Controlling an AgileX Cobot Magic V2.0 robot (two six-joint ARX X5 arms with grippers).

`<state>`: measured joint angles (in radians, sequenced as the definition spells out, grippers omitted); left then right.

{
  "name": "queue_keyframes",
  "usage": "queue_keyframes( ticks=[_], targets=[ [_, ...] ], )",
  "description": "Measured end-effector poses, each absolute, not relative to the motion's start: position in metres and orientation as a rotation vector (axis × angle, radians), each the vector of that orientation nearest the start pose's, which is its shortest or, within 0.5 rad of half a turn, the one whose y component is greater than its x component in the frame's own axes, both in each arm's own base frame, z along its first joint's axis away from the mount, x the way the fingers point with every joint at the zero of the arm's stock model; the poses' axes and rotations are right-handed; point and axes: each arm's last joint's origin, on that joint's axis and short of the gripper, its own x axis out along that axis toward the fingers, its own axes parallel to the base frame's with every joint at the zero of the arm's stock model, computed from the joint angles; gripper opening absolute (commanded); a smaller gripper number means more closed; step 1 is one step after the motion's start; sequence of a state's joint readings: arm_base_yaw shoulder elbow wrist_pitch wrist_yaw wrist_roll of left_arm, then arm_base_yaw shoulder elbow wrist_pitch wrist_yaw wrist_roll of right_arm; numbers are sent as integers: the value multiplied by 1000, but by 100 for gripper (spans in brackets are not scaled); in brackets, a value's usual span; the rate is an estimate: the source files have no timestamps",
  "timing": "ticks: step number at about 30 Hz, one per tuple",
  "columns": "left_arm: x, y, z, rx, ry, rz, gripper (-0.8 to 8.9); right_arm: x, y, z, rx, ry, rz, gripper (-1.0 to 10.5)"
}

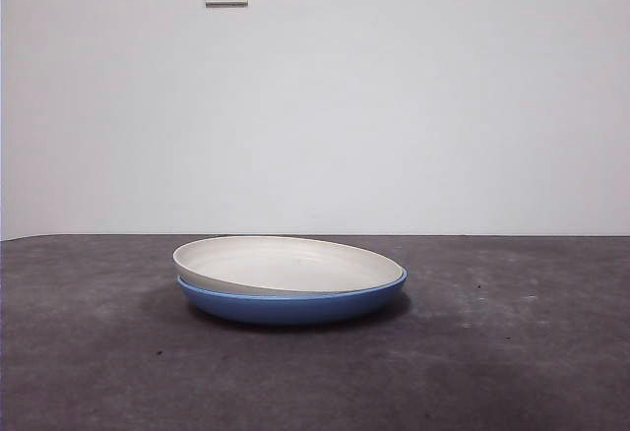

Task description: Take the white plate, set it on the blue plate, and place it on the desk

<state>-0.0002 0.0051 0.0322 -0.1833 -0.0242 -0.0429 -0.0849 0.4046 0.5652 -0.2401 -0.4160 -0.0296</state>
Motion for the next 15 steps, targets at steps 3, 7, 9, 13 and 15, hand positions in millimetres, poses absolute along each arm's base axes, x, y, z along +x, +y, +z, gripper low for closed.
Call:
queue_keyframes(
  ticks=[3,7,9,13,15],
  targets=[
    [95,1,156,-41,156,27,10,101,-1,268,-23,21,270,8],
    [95,1,156,-41,156,27,10,98,-3,231,-32,-11,187,8],
    [95,1,156,-41,156,27,10,97,-4,212,-29,4,150,8],
    [95,1,156,-41,156,27,10,97,-5,186,-18,28,116,8],
    [95,1,156,-41,156,27,10,97,-5,177,-15,30,115,8]
  ],
)
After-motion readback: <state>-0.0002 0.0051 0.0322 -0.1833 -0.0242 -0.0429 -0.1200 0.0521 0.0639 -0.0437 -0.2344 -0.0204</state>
